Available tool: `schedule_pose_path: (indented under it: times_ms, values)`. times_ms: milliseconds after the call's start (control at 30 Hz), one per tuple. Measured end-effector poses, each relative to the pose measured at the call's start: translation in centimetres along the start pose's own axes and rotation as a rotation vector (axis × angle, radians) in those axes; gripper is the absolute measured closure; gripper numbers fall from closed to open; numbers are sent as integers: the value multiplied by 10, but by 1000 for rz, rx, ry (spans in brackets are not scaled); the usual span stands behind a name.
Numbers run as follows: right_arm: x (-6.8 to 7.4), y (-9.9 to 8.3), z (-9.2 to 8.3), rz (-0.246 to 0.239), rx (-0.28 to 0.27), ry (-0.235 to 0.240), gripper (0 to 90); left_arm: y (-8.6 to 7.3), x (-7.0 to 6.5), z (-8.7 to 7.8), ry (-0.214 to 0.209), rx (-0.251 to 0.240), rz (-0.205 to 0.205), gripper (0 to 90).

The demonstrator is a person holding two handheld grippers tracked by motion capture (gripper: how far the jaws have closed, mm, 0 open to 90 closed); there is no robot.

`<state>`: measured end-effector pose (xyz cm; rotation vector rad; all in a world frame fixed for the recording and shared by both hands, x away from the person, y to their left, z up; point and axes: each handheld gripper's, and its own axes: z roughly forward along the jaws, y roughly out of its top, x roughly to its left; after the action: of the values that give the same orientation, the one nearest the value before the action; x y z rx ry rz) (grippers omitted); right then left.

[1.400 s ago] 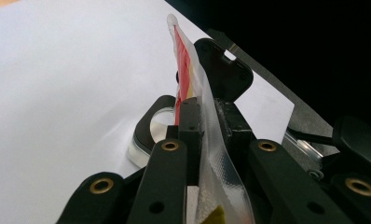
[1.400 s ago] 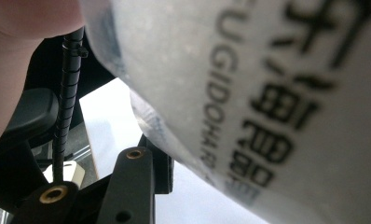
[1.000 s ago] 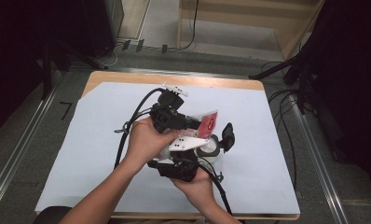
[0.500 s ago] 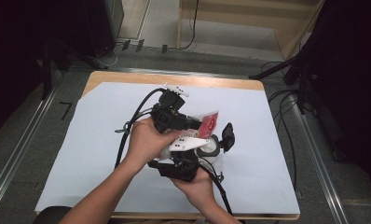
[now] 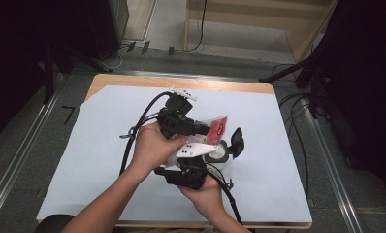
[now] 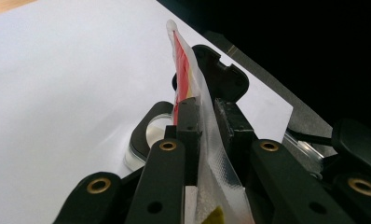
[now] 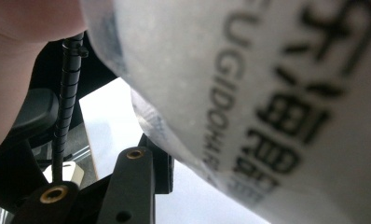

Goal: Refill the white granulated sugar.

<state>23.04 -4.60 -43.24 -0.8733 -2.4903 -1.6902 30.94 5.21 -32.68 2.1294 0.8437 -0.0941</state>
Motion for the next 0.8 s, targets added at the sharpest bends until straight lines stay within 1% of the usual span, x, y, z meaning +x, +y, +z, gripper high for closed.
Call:
schedule_pose_path:
  times_ms: [67,367,500,800]
  values:
    - [0,0,0,7,-2,3,638,0,0,0,-2,-3,1,812]
    - [0,0,-1,9,-3,5,638,0,0,0,-7,-6,-3,806]
    - [0,0,0,7,-4,1,637,0,1,0,-6,-5,3,812]
    - [0,0,0,1,-1,0,633,0,1,1,-12,-9,-2,815]
